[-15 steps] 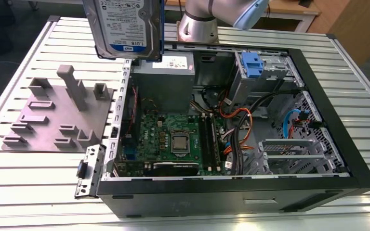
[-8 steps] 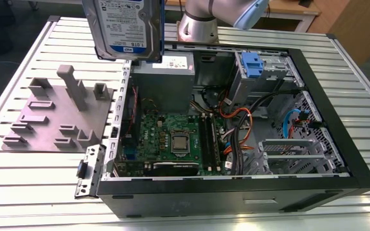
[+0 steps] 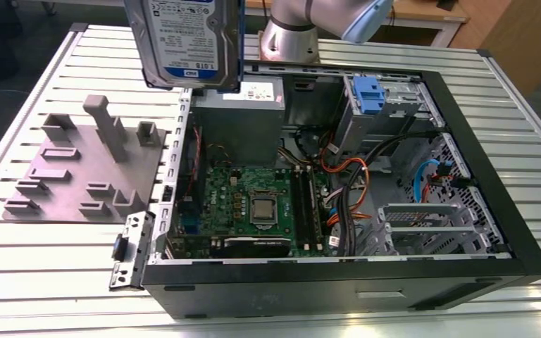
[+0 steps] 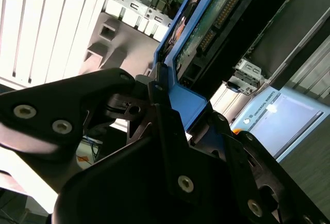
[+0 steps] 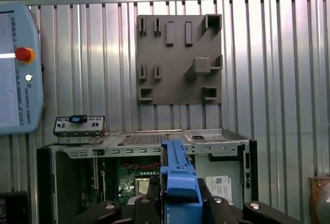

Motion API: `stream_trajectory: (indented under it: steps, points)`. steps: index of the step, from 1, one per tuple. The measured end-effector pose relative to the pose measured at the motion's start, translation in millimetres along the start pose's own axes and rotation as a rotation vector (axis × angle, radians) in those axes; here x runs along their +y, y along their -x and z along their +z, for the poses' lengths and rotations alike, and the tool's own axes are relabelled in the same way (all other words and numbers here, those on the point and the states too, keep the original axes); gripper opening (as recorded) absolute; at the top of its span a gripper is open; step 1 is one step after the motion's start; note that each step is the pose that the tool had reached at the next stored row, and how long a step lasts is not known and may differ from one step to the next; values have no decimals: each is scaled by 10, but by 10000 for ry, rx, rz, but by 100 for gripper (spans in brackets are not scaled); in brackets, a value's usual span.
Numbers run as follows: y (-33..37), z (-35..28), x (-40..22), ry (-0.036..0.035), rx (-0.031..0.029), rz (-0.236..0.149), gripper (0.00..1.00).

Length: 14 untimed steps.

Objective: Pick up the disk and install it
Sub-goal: 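Pick up the disk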

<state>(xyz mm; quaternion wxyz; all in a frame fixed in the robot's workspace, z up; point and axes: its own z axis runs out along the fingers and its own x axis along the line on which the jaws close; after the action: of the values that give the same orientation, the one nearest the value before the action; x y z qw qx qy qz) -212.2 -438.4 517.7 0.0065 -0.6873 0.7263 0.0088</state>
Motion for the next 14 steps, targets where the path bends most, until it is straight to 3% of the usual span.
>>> stream_trajectory:
  steps: [14]
  points:
    - [7, 0, -122, -1, -1, 0, 36]
